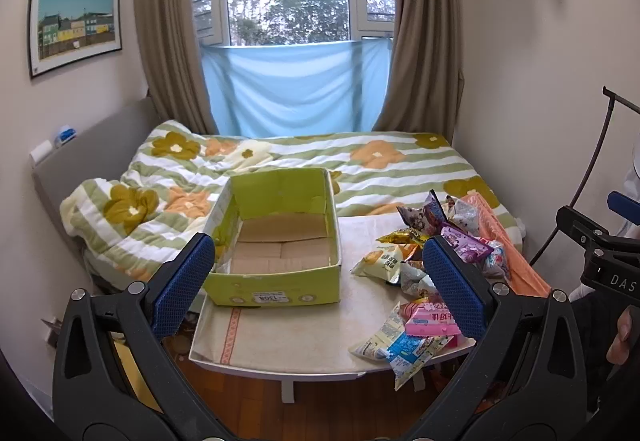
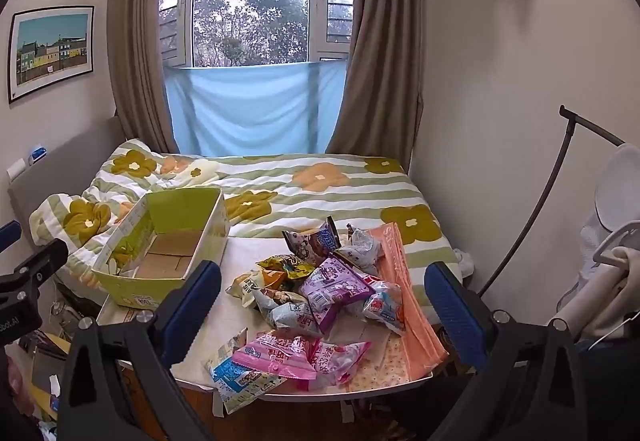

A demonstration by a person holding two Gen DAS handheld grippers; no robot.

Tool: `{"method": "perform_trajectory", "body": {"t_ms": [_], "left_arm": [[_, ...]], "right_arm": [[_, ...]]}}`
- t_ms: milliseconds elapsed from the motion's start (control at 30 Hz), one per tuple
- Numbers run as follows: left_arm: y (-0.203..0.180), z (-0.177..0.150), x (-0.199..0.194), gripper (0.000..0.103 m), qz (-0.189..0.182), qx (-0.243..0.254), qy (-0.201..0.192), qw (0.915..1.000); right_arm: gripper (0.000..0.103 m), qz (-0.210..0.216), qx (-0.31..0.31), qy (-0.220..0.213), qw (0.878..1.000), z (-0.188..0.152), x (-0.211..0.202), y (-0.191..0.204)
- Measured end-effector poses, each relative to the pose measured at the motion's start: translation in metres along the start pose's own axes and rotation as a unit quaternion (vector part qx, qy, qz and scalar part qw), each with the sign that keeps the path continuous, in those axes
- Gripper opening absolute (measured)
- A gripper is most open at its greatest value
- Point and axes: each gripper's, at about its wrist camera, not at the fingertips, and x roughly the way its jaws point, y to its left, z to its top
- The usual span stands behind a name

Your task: Organize snacks

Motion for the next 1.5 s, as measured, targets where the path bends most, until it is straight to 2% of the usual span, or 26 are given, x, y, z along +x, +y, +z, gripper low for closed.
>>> {"method": "perform_trajectory", "body": {"t_ms": [1500], "left_arm": [[-0.004, -0.002, 0.011, 0.103, 0.001, 0.002, 0.012, 0.9999]], "right_arm": [[0.102, 0.002, 0.003, 0.006, 1.000, -0.001, 0.005, -0.001]]}}
